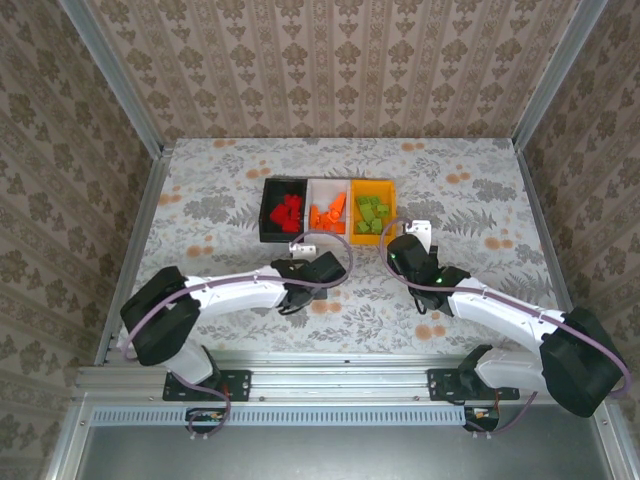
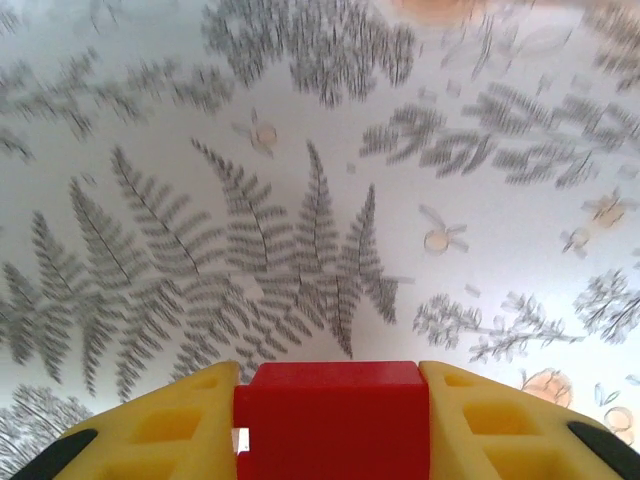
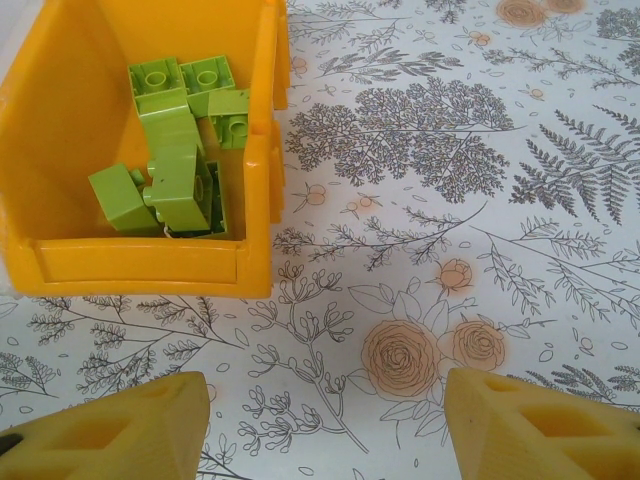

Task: Sort the legos into containers by color

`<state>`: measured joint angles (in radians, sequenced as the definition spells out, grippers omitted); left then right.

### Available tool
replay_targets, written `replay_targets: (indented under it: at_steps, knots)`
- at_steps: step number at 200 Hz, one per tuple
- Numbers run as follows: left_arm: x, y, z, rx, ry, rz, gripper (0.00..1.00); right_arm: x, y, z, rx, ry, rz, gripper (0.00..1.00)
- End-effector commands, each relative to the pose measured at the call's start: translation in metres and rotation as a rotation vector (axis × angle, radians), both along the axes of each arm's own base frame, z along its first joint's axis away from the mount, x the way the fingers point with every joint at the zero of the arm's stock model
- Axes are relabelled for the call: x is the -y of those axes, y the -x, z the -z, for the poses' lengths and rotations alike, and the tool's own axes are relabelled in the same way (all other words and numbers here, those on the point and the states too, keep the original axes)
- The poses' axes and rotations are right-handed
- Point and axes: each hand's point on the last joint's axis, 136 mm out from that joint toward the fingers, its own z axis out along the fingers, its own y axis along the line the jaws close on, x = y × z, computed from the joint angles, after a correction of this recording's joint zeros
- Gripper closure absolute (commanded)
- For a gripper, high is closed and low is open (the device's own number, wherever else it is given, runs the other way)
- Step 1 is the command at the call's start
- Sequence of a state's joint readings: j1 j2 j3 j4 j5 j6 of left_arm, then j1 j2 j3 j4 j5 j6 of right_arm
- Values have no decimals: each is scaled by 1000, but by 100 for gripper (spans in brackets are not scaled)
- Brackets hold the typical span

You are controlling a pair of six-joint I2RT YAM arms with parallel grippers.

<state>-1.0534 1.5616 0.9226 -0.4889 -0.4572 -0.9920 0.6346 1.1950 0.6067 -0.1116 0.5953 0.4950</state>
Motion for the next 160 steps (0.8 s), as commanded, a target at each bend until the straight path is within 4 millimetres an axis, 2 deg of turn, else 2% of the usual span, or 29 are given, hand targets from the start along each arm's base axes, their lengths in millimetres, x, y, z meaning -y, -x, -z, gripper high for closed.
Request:
replay_targets:
  at_steps: [1, 43, 76, 99, 130, 160]
  knots:
    - [-15, -17, -24, 59, -53, 12, 65, 5, 1, 1, 6, 0, 23, 35]
    - [-36, -47, -63, 115, -23, 11, 65, 5, -1, 5, -8, 16, 26, 35]
    - [-60, -79, -91, 155, 12, -16, 65, 6, -1, 5, -2, 20, 31, 35]
    - [-69, -103, -105, 163, 62, -23, 65, 5, -3, 7, -5, 24, 32, 35]
    - [-73, -135, -113, 153, 103, -15, 65, 4, -3, 6, -4, 21, 30, 36]
    - [-69, -164, -101, 84, 182, -16, 65, 6, -4, 4, 0, 28, 33, 36]
